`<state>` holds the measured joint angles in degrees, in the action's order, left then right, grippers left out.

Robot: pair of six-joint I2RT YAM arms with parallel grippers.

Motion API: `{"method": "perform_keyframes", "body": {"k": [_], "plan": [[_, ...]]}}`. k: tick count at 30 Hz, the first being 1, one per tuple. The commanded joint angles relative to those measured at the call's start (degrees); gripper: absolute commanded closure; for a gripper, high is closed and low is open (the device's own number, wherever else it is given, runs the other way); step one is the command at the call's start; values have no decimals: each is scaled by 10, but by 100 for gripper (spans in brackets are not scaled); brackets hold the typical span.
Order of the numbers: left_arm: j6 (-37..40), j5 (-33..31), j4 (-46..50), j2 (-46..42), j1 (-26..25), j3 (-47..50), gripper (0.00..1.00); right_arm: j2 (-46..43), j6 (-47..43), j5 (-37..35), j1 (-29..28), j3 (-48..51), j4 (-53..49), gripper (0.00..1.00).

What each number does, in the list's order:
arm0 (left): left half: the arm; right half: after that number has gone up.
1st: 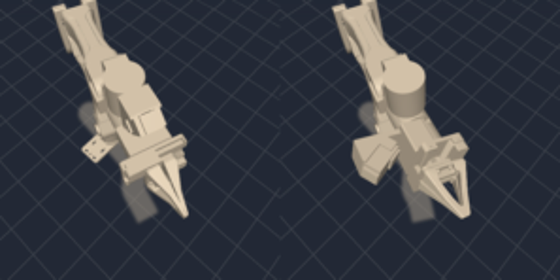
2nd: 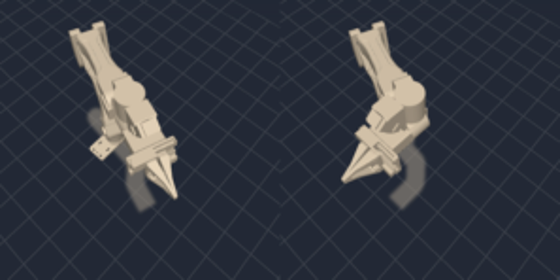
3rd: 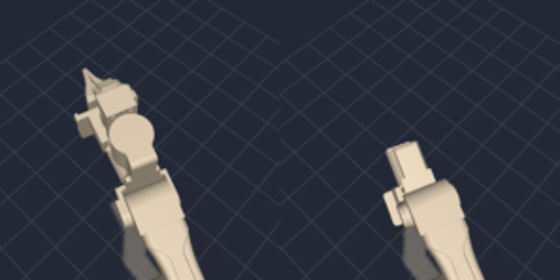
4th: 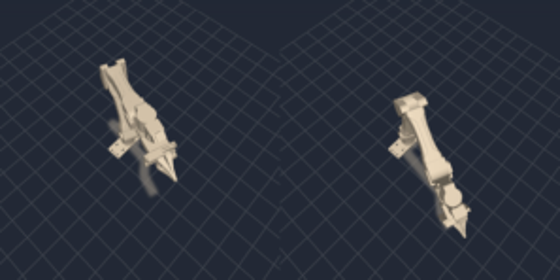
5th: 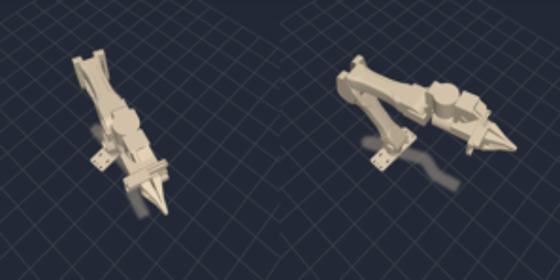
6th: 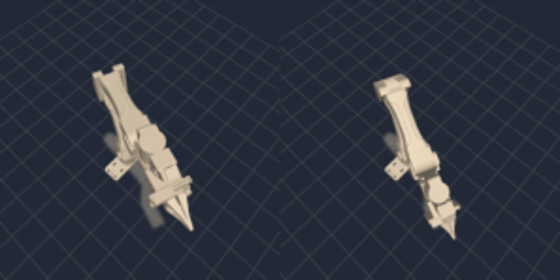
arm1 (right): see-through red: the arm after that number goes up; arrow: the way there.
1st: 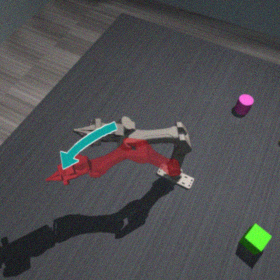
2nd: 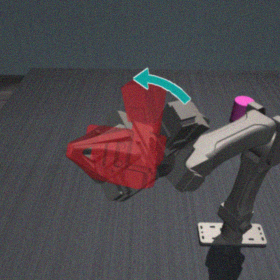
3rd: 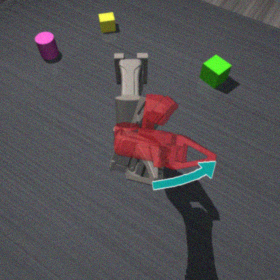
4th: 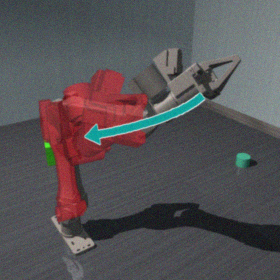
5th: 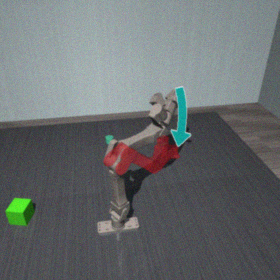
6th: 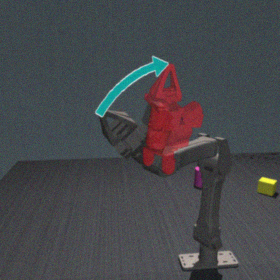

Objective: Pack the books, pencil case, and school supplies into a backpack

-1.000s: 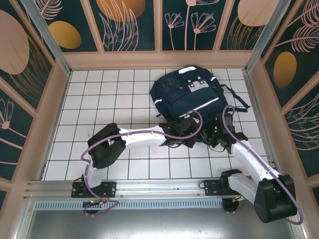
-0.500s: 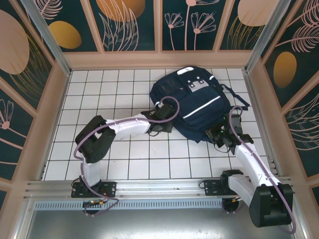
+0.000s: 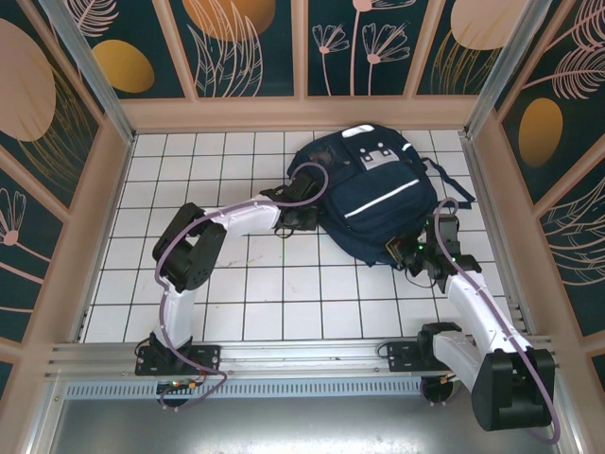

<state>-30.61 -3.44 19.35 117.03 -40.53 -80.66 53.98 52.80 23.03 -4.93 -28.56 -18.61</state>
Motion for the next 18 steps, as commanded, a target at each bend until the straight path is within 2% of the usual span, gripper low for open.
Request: {"method": "perform_keyframes", "body": {"k": [1, 4, 5, 6, 7, 9, 11, 12, 13, 14, 15, 16, 18], "plan": [[-10, -173, 34, -35, 77, 44, 100, 6, -16, 16, 2, 15, 46, 87], [0, -177, 29, -66, 85, 77, 100, 28, -38, 6, -40, -12, 54, 53], [3, -174, 27, -75, 88, 84, 100, 37, -51, 1, -50, -26, 48, 47], [6, -167, 26, -88, 90, 91, 96, 48, -64, -5, -56, -43, 40, 42], [9, -159, 22, -101, 91, 97, 84, 56, -78, -7, -59, -59, 34, 39], [17, -132, 11, -130, 91, 107, 75, 68, -108, 6, -61, -87, 31, 36], [19, -117, 9, -163, 91, 110, 57, 78, -144, 14, -61, -120, 19, 34], [21, -108, 12, -181, 92, 109, 38, 81, -163, 8, -61, -140, 8, 34], [21, -100, 16, -202, 92, 106, 23, 83, -180, -7, -61, -158, -5, 33], [21, -95, 22, -217, 92, 102, 13, 84, -195, -25, -61, -172, -15, 31], [21, -89, 28, -232, 93, 97, 5, 85, -208, -48, -61, -186, -24, 28], [18, -87, 36, -247, 93, 91, 2, 86, -220, -73, -60, -196, -29, 26], [16, -89, 46, -276, 97, 84, 2, 89, -237, -123, -57, -212, -31, 23]]}}
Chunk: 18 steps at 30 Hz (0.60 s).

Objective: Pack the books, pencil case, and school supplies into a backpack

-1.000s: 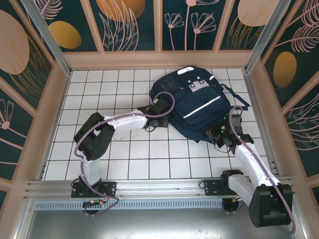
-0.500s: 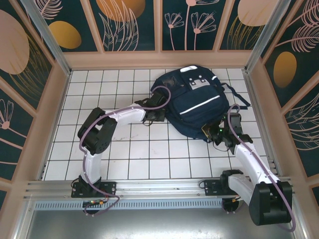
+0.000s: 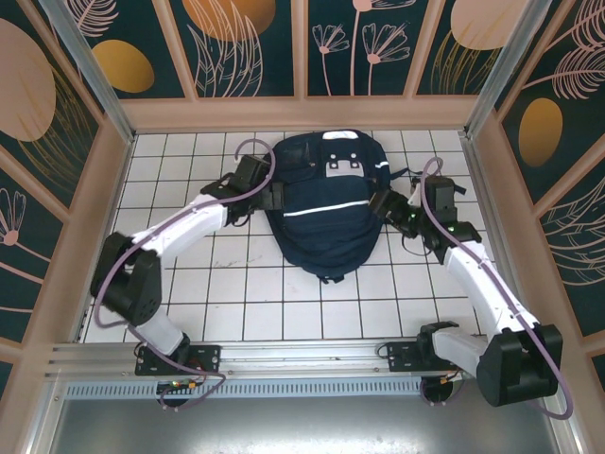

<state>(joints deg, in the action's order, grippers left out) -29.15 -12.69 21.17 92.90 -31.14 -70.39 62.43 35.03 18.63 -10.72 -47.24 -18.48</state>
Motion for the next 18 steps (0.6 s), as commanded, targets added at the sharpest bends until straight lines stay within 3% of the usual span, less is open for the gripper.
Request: {"method": "perform_keyframes", "body": {"k": [1, 6, 10, 12, 15, 18], "plan": [[-1, -2, 35, -51, 6, -22, 1, 8, -66, -107, 4, -31, -32, 21], [-13, -100, 34, -143, 38, 5, 1, 17, -96, -216, 30, -21, 26, 16], [2, -104, -13, -212, 102, 84, 2, 6, -135, -288, 37, 42, 146, 1], [-14, -129, -27, -233, 127, 126, 1, 7, -160, -327, 38, 74, 202, 1], [-8, -197, -116, -278, 146, 235, 1, 26, -209, -369, 45, 105, 266, 1], [31, -222, -237, -313, 161, 344, 1, 68, -223, -405, 66, 128, 306, 1]]}}
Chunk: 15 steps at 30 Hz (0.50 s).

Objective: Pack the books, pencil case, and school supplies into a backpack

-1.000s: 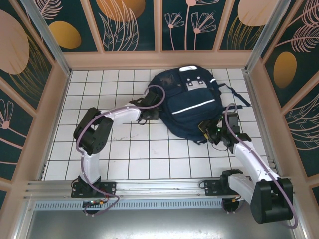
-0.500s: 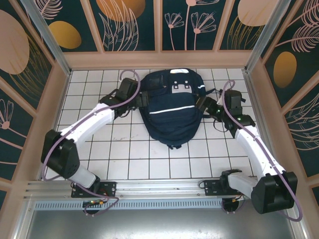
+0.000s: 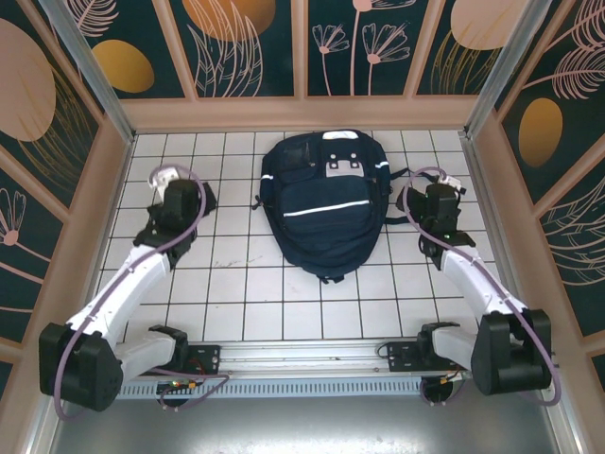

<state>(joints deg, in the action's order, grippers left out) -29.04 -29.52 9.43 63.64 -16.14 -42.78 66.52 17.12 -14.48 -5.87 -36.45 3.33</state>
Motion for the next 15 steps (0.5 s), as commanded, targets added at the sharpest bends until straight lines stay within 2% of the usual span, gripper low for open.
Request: {"method": "perform_keyframes", "body": {"k": [1, 6, 8, 13, 15], "plan": [[29, -70, -153, -26, 18, 96, 1, 40, -46, -86, 22, 31, 107, 1], [102, -135, -334, -7, 38, 202, 2, 82, -86, -94, 36, 98, 260, 1], [135, -125, -397, 25, 47, 221, 1, 102, -90, -71, 42, 104, 300, 1], [161, -123, -561, 110, 60, 258, 2, 161, -115, -9, 44, 125, 419, 2], [183, -116, -575, 119, 60, 254, 1, 177, -127, 12, 44, 136, 460, 2]]}}
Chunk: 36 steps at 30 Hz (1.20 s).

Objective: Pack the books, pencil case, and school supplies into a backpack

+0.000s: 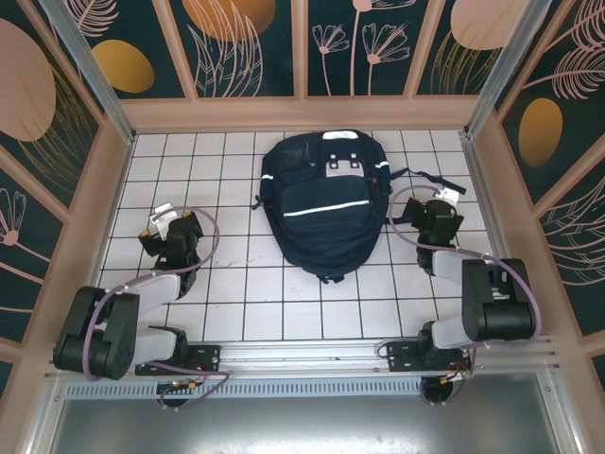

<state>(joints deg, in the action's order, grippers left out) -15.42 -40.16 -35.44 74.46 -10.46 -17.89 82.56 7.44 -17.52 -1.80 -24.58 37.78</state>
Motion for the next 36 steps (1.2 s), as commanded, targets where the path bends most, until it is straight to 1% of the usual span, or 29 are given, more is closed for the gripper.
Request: {"method": "perform_keyframes", "body": {"k": [1, 3, 4, 5, 7, 8, 10, 12, 13, 14, 15, 16, 17, 18, 19, 21, 36], "plan": [[63, -7, -141, 13, 5, 9, 1, 18, -31, 51, 4, 14, 113, 3], [78, -10, -176, 18, 7, 17, 1, 21, -39, 71, 10, 13, 117, 3], [79, 2, -198, 22, 14, 21, 1, 23, -41, 82, 15, 14, 125, 3], [75, 21, -209, 25, 21, 23, 1, 23, -42, 91, 20, 14, 131, 3], [69, 60, -259, 41, 38, 28, 1, 44, -43, 111, 31, 34, 195, 2], [76, 78, -269, 49, 44, 24, 1, 46, -43, 118, 34, 31, 185, 2], [79, 107, -305, 78, 58, 25, 1, 41, -49, 138, 36, 39, 195, 1], [81, 138, -328, 98, 66, 26, 1, 35, -52, 145, 36, 66, 239, 1], [84, 161, -307, 98, 69, 18, 1, 34, -52, 146, 36, 84, 270, 1], [91, 174, -323, 106, 69, 20, 1, 37, -52, 148, 36, 99, 299, 1], [95, 193, -320, 106, 69, 20, 1, 54, -56, 154, 36, 116, 345, 1], [96, 202, -327, 108, 72, 23, 1, 63, -60, 157, 35, 122, 365, 1], [96, 212, -330, 107, 75, 25, 1, 53, -58, 163, 35, 112, 328, 1], [95, 224, -342, 110, 78, 32, 1, 58, -61, 164, 37, 114, 346, 1], [94, 235, -360, 116, 82, 39, 1, 55, -60, 164, 37, 111, 330, 1], [97, 242, -382, 127, 83, 47, 1, 55, -60, 164, 37, 112, 333, 1], [100, 241, -394, 126, 85, 54, 1, 56, -63, 164, 34, 112, 337, 1]]}}
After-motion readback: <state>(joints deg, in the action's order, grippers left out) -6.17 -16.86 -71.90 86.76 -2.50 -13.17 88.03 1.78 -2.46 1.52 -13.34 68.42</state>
